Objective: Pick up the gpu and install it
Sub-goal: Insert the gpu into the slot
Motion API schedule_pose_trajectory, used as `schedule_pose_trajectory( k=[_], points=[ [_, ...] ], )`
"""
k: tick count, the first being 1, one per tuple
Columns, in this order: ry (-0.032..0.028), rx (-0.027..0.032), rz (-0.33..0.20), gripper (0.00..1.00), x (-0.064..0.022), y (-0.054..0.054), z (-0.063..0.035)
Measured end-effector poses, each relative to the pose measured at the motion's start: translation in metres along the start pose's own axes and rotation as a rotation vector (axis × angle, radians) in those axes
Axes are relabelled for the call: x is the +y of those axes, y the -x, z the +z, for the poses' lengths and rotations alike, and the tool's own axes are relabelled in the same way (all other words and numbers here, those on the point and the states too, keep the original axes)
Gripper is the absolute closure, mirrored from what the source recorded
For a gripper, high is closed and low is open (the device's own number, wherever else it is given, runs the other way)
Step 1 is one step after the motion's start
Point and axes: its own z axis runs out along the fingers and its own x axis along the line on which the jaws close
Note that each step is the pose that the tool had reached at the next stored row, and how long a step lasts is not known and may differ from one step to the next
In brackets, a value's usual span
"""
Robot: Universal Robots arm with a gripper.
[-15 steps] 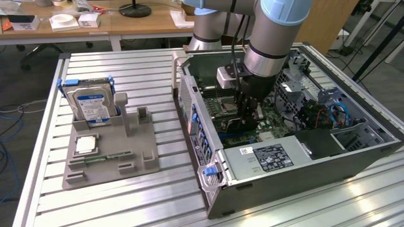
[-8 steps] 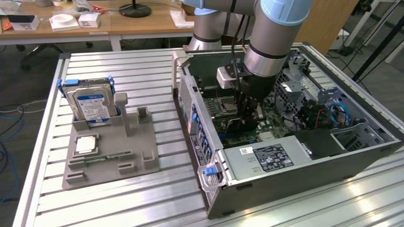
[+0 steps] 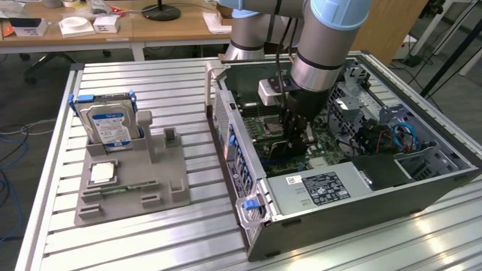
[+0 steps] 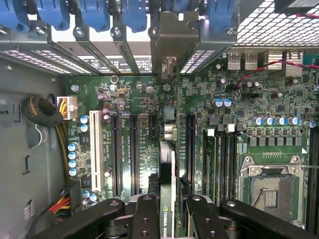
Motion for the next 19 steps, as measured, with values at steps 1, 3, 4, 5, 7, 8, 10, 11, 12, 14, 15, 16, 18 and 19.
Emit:
schedule_pose_trajectory(
  k=[1,3,4,5,7,8,10,11,12,14,15,16,18,19],
  points=[
    [0.0000,-0.0001,0.000,0.74,0.0000,0.0002,0.0000],
    [0.0000,0.0000,0.000,0.74,0.0000,0.0002,0.0000],
    [0.0000,0.0001,0.000,0.74,0.0000,0.0003,0.0000],
    [0.0001,0.0002,0.000,0.74,0.0000,0.0005,0.0001],
    [0.0001,0.0002,0.000,0.74,0.0001,0.0010,0.0003],
    [0.0001,0.0002,0.000,0.74,0.0001,0.0014,0.0004],
    [0.0002,0.0003,-0.001,0.74,0.0001,0.0015,0.0005],
    [0.0002,0.0004,-0.001,0.74,0.0001,0.0016,0.0007],
    [0.0002,0.0003,-0.001,0.74,0.0001,0.0017,0.0011],
    [-0.0001,-0.0005,-0.001,0.74,0.0000,0.0017,0.0026],
    [0.0000,-0.0002,-0.001,0.74,0.0001,0.0017,0.0029],
    [0.0001,0.0002,-0.002,0.74,0.0001,0.0016,0.0031],
    [0.0001,0.0002,-0.002,0.74,0.0002,0.0016,0.0036],
    [0.0001,0.0001,-0.002,0.74,0.0003,0.0016,0.0040]
  ],
)
